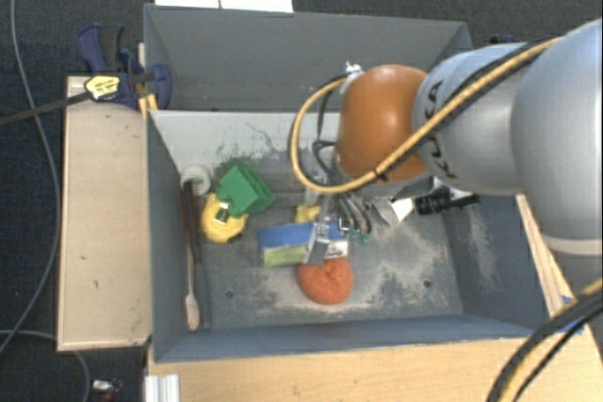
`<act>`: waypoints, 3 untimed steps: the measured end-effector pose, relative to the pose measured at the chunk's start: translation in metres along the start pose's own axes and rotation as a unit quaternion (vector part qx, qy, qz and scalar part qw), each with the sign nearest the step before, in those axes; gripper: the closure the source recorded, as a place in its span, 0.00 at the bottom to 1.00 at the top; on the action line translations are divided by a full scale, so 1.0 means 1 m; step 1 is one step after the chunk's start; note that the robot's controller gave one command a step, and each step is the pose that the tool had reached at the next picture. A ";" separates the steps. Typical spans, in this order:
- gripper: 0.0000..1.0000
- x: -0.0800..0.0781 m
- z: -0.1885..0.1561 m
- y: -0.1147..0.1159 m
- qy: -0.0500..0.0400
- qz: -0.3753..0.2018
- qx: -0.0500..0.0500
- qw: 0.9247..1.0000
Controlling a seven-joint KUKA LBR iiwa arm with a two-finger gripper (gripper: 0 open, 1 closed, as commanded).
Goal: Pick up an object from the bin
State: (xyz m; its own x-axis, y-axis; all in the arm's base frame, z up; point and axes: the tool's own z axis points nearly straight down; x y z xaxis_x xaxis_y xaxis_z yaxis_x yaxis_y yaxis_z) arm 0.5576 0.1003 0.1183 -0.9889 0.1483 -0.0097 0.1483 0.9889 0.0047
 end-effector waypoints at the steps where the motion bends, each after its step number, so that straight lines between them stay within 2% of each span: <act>1: 0.00 0.026 0.028 -0.014 -0.002 0.125 0.000 0.992; 2: 1.00 0.018 0.043 -0.013 -0.004 0.151 -0.003 0.988; 3: 1.00 0.018 0.044 -0.013 -0.004 0.153 -0.003 0.988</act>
Offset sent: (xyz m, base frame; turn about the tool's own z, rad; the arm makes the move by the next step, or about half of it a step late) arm -0.0227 -0.0121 -0.0483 0.3085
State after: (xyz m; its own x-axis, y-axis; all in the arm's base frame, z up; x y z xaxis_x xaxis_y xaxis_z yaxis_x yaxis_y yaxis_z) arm 0.5380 0.0902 0.0745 -0.8974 0.4409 -0.0142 0.4407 0.8975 0.0140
